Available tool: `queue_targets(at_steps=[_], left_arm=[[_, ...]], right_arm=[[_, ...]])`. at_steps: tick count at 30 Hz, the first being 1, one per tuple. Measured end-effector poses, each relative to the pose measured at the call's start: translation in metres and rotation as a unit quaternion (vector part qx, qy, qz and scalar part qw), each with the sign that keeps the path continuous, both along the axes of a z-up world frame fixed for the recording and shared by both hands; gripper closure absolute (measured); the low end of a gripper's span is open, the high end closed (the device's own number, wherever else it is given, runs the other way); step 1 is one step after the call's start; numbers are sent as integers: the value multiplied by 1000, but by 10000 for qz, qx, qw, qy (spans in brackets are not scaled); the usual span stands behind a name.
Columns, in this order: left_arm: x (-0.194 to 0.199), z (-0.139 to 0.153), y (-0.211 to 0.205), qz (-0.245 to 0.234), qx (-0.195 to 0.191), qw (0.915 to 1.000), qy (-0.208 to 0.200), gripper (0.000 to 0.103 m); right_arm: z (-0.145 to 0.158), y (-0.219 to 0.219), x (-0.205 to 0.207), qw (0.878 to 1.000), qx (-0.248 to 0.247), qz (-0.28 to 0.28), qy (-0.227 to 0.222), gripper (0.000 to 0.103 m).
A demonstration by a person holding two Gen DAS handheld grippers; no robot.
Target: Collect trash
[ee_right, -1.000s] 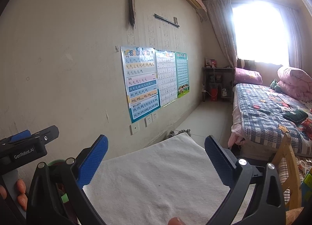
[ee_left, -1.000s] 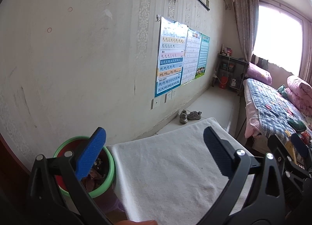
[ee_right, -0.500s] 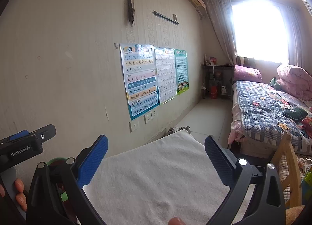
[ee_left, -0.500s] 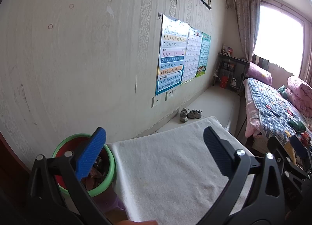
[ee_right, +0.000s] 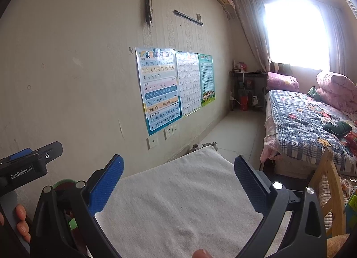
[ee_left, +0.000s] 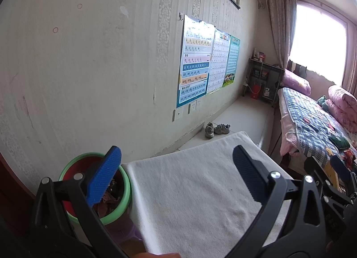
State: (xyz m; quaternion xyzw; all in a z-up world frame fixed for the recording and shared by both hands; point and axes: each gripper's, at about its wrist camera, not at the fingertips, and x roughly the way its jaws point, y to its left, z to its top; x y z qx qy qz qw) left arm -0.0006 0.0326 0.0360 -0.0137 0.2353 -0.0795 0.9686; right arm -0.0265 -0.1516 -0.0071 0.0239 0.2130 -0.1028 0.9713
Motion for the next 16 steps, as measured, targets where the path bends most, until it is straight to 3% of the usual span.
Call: queue_targets(at_steps=[9, 13, 16], left_arm=[[6, -19, -6, -169, -116, 9992, 331, 5], [17, -59, -22, -218, -1, 9979, 602, 5], [29, -102, -40, -280, 318, 9944, 966, 5]], right_arm=[[-22, -14, 11, 9990, 235, -7, 389, 7], [-58, -50, 42, 9899, 625, -310, 1238, 7], [-100, -92, 77, 9746, 822, -646, 1979, 7]])
